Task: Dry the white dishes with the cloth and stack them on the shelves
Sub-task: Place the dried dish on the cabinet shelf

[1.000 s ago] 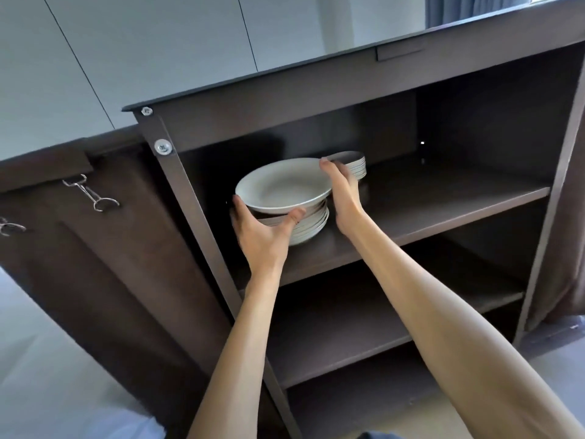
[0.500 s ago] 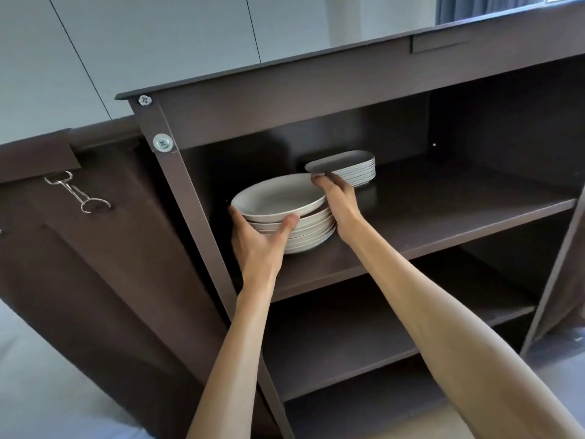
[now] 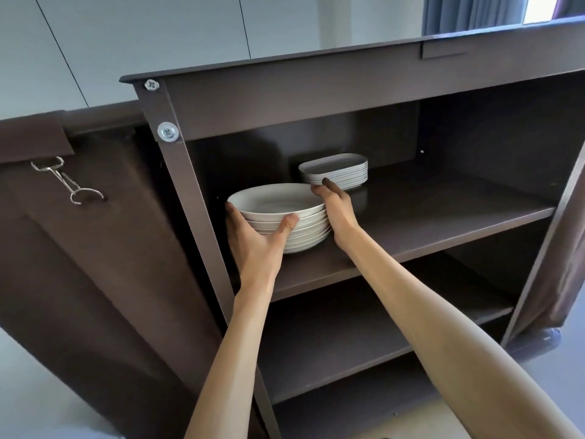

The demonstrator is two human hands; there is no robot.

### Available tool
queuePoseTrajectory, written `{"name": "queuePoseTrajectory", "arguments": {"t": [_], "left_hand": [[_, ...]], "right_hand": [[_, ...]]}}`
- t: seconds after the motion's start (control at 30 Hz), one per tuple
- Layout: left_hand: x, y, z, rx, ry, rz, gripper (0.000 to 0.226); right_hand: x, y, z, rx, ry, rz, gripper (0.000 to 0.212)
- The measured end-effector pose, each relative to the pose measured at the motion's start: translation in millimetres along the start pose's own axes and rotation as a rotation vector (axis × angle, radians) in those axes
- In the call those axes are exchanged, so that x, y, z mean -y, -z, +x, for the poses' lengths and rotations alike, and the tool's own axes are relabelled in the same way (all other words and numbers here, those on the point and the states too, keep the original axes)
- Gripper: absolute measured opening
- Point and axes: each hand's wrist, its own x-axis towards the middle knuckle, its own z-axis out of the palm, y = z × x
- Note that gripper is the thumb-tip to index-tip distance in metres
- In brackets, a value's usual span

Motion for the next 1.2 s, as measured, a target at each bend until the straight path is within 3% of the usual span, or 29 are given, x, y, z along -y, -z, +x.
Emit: {"name": "queuePoseTrajectory", "arguments": {"t": [0.17,0.3,0.6,0.8,0.9,1.2], "left_hand": [[1,2,2,-0.007,-0.009,0.01,0.126],[2,2,2,0.009,0.015,-0.047,0.126],[5,2,1,-0.006,0.033,-0.176,0.104],[4,0,3,0.058,0.046,-0.162,0.124],[6,-1,4,0.078,0.055,-0.146,0.123],[6,-1,2,0.057,0.034,-0.133,0.121]], "right_hand": [[0,-1,0,-0.029,-0.024,0.001,0.055],[-4,-2,-1,-0.065,0.019,0.021,0.015],[-10,-4,-7,-0.06,0.09,-0.011,0.023],[-8,-6,-13,-0.108,0.108,-0.091,0.05],[-7,-5,-20,-0.163,0.206,-0.163,0.041],[-8,-8,-26,-0.143,0.377,-0.359,0.066]]}}
